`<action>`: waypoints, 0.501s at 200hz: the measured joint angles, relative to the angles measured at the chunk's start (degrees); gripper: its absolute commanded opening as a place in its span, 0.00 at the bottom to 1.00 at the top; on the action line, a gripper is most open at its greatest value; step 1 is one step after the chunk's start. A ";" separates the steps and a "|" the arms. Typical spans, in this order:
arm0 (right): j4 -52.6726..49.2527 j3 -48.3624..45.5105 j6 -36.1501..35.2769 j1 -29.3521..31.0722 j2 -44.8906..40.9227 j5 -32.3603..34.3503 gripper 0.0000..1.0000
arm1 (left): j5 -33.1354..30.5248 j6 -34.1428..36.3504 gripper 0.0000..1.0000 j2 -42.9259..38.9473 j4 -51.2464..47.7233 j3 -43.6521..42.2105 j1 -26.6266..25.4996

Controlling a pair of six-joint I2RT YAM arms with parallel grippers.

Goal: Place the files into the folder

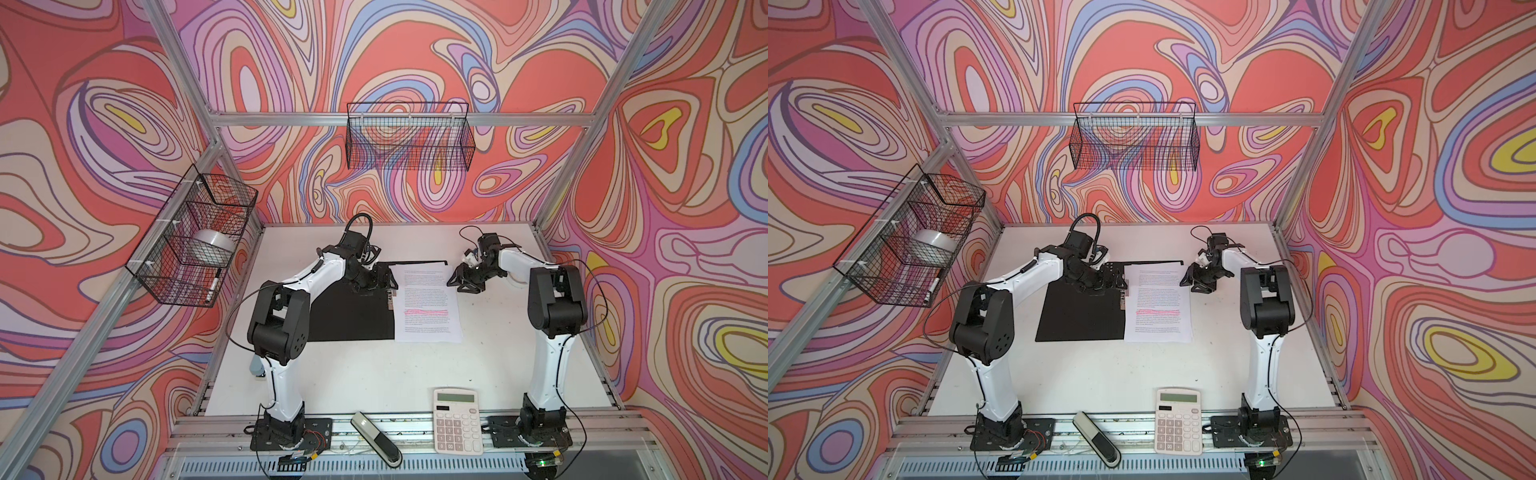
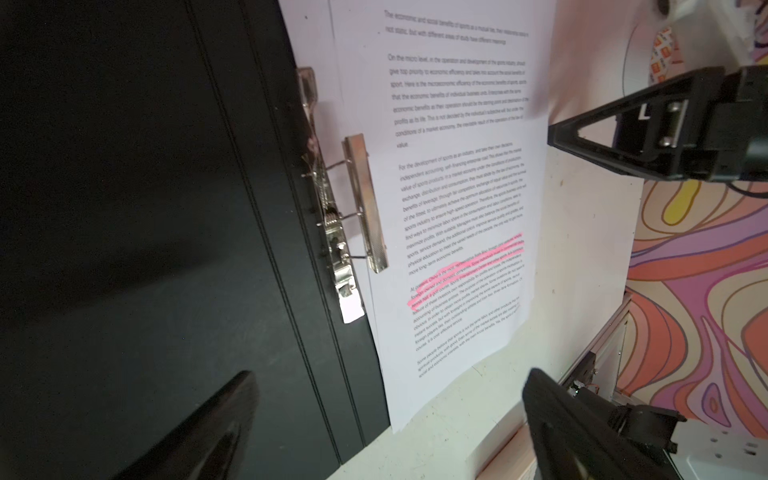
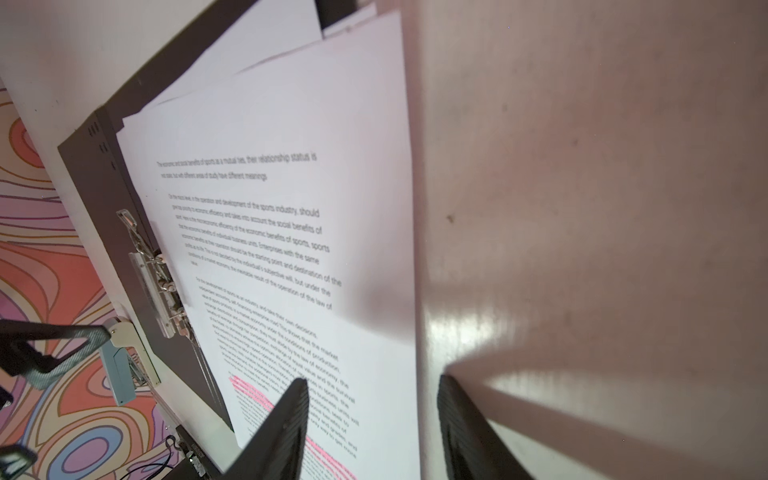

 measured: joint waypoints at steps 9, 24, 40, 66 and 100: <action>-0.09 0.20 -0.15 0.00 0.22 -0.26 0.51 | -0.04 -0.26 1.00 1.29 0.13 0.55 0.11; -0.13 0.74 -0.37 0.00 0.70 -0.87 0.50 | 0.00 -0.81 1.00 3.19 0.31 1.42 0.11; -0.15 1.05 -0.59 0.00 1.09 -1.49 0.49 | 0.09 -1.27 1.00 4.63 0.46 2.38 0.09; -0.28 1.70 -0.85 0.00 1.75 -2.43 0.45 | 0.46 -1.73 1.00 5.99 0.68 4.15 0.07; -0.61 2.29 -0.94 0.00 2.21 -2.62 0.41 | 1.16 -2.40 1.00 7.37 1.36 5.60 0.07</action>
